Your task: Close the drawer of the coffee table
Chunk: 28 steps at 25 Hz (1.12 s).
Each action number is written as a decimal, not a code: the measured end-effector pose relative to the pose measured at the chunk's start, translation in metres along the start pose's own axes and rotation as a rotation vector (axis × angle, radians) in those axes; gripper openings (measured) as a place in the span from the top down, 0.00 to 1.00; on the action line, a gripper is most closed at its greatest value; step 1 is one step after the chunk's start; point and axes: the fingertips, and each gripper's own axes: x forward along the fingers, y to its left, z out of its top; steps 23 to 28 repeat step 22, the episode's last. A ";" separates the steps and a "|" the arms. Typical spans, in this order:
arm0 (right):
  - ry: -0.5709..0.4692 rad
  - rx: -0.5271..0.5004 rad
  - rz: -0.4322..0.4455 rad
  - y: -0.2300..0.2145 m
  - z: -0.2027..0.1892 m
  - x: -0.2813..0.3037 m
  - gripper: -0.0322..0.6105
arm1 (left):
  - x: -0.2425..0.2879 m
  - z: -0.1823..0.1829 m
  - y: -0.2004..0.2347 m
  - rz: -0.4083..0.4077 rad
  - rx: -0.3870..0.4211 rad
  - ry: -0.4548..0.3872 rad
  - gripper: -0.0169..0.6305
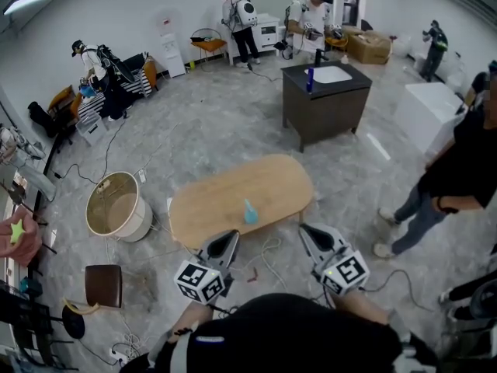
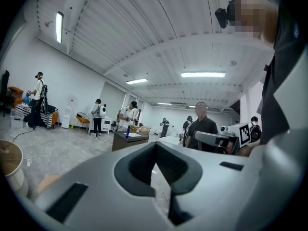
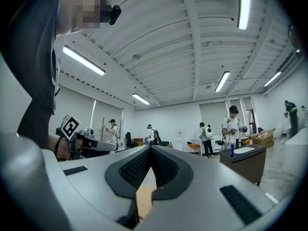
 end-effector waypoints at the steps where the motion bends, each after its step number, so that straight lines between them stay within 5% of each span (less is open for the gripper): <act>1: 0.006 0.006 -0.002 0.002 -0.002 0.000 0.94 | -0.002 0.000 0.000 0.002 0.001 0.001 0.96; 28: -0.013 0.000 -0.047 -0.015 0.014 0.012 0.94 | -0.008 0.007 0.008 0.016 -0.018 -0.005 0.96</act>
